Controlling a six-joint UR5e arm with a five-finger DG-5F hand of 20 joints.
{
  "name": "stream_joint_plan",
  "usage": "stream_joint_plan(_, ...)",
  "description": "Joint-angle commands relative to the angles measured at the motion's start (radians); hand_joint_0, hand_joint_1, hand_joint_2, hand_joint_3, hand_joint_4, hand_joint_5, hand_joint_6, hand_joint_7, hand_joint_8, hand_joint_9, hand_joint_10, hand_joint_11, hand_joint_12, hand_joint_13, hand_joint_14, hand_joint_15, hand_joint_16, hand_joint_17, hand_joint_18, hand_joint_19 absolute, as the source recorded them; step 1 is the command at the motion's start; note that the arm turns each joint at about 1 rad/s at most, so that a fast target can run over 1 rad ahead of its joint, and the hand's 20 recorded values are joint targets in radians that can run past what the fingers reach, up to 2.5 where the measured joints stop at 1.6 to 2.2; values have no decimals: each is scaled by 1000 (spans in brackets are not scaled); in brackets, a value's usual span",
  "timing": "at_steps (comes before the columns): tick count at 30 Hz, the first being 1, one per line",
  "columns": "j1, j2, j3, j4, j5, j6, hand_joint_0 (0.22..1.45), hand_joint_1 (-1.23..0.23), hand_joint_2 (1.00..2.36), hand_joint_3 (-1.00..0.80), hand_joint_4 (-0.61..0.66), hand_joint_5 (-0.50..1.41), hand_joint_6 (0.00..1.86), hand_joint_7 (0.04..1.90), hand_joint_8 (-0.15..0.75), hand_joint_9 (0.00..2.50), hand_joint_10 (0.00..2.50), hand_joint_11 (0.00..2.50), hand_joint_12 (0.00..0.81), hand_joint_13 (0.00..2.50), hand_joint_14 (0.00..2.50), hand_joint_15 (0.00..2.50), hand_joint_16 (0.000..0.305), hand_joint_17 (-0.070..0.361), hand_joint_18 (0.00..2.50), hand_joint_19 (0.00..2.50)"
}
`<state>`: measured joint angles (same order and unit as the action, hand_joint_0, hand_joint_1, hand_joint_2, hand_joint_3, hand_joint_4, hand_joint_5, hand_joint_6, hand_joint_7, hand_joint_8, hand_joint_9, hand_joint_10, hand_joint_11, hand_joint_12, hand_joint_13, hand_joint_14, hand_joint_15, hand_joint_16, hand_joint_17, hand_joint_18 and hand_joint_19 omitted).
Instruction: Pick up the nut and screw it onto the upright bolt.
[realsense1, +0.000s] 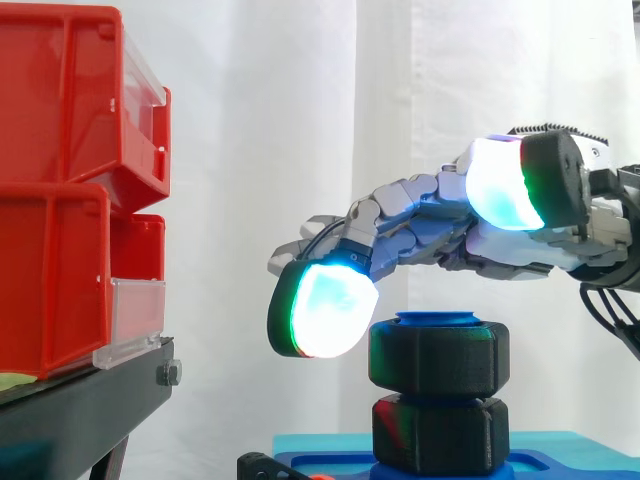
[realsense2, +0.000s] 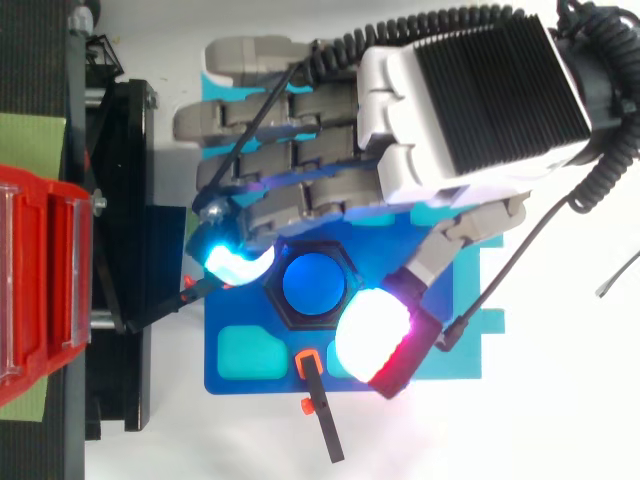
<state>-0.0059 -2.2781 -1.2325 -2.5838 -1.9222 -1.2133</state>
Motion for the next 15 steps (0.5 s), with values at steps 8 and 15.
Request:
stream_joint_plan(8, 15, -1, -1, -9, 2, 15, 482, -125, 1000, -500, 254, -97, 503, 888, 230, 535, 0, 0, 297, 182, 0, 0, 38, 85, 0, 0)
stream_joint_plan(15, 4, 0, -1, -21, 0, 15, 487, -184, 1000, -500, 264, -70, 504, 1027, 239, 598, 0, 0, 290, 237, 0, 0, 35, 80, 0, 0)
